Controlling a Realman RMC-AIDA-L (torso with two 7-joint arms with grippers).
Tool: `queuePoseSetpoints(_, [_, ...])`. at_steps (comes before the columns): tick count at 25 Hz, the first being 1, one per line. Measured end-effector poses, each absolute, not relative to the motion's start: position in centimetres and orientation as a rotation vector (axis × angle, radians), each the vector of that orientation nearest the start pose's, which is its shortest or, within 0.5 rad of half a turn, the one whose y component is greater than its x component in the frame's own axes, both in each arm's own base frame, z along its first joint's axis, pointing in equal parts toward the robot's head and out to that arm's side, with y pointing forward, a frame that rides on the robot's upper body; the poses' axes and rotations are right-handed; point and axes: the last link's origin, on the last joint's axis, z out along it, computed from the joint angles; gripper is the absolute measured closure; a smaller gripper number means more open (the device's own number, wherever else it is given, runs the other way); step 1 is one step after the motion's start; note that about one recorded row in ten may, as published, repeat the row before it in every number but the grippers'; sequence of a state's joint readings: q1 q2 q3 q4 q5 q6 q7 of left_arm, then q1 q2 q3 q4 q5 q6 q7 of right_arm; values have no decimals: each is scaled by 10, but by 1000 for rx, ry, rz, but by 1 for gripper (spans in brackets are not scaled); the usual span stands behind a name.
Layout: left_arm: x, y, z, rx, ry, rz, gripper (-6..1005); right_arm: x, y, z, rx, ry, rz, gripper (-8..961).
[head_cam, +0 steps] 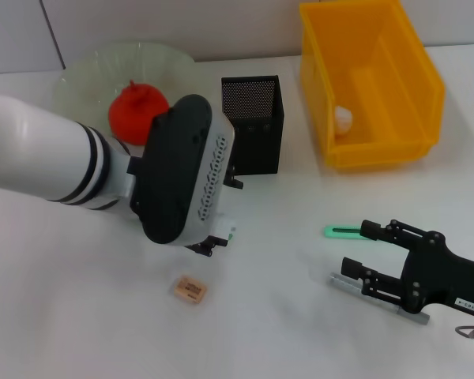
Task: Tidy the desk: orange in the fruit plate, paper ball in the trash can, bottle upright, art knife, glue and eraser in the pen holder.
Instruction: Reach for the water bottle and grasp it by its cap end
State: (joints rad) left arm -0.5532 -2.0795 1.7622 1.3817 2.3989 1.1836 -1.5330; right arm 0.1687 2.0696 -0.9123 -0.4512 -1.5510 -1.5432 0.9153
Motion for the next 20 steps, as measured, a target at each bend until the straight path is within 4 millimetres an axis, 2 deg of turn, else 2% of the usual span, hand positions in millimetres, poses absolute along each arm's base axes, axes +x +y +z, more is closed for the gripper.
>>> queuePoseSetpoints(8, [-132,337,-88,-2736,944,538,210,334,223,-22,-2440,603,862,244])
queuePoseSetpoints(20, [-141,340,-102,-2742,935,580,213,334,224,-22,-2440,602,861,244])
